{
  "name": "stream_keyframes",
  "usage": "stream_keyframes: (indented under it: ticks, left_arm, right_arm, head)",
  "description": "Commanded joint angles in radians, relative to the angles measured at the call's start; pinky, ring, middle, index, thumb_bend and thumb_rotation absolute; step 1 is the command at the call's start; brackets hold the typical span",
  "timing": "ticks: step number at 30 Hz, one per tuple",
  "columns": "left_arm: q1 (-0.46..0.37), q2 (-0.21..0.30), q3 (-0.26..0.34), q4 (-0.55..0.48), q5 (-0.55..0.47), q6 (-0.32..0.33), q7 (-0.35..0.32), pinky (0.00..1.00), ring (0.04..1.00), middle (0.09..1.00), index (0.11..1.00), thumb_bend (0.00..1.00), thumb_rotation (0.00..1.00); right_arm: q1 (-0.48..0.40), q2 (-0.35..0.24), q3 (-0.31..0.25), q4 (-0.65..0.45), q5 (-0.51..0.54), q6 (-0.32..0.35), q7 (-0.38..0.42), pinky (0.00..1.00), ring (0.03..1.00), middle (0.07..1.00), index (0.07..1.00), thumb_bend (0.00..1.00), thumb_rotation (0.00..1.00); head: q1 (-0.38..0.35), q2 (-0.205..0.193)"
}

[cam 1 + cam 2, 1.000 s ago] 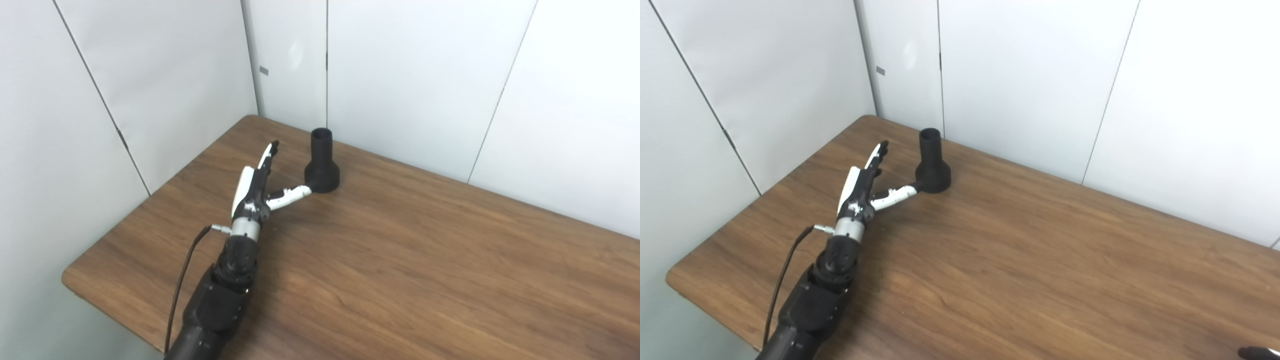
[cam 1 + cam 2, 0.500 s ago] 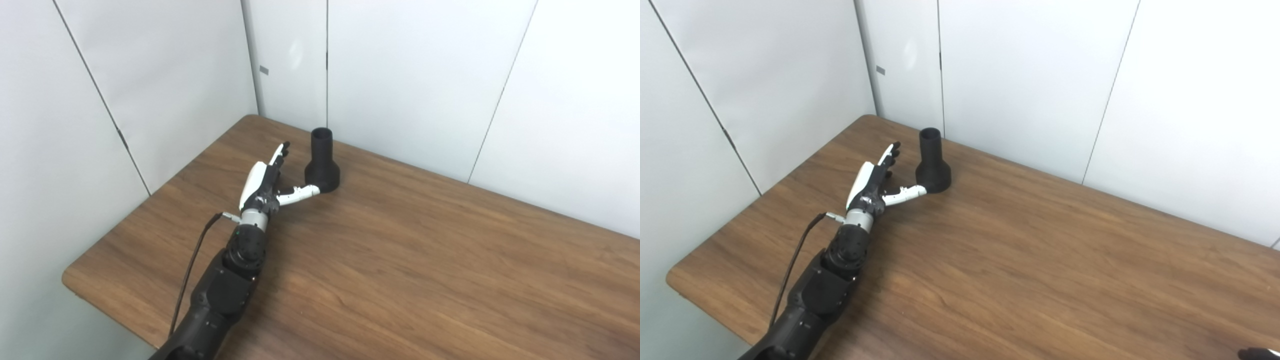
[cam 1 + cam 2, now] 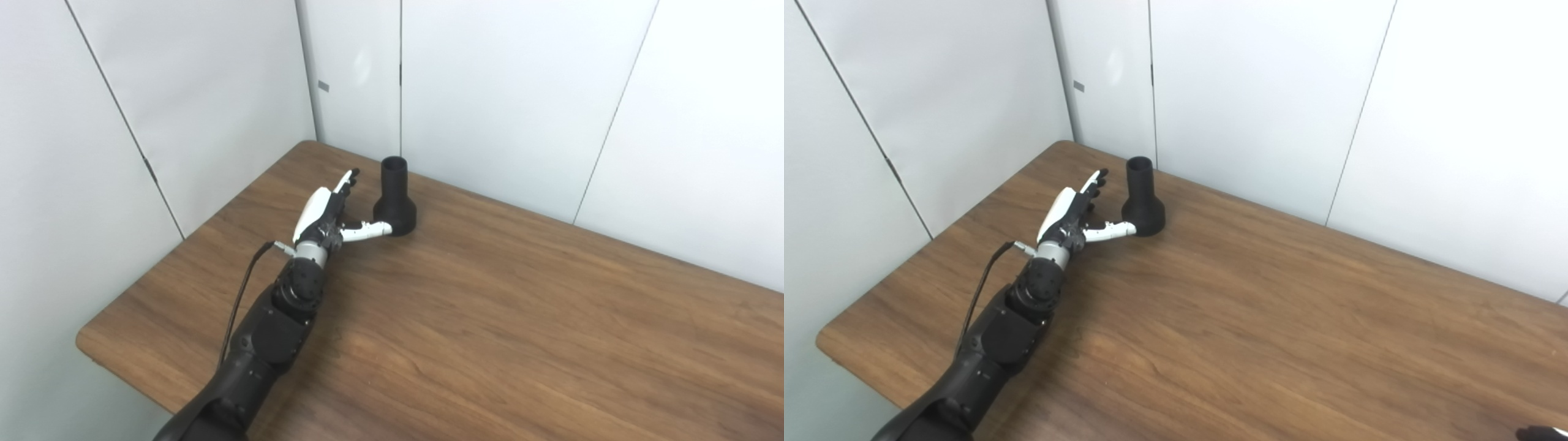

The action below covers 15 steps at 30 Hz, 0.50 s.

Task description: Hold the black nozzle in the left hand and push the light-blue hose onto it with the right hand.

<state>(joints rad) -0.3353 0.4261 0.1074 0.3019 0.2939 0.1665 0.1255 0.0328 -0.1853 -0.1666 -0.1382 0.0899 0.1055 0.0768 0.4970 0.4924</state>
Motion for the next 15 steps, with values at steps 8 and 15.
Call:
stream_keyframes:
  ticks: [8,15]
  left_arm:
    - [-0.055,0.039,-0.038,0.029,0.038,0.029,-0.021,0.87,0.911,0.937,0.965,1.00,0.37]
    - [-0.101,0.058,-0.092,0.082,0.075,0.022,-0.043,0.78,0.872,0.930,0.959,1.00,0.41]
  right_arm:
    - [-0.011,-0.015,-0.005,-0.038,-0.003,-0.021,-0.003,0.40,0.551,0.595,0.541,0.75,0.62]
    - [-0.006,-0.015,-0.007,-0.039,0.001,-0.032,-0.001,0.40,0.546,0.589,0.535,0.75,0.62]
  head:
    - [-0.005,0.002]
    - [-0.013,0.006]
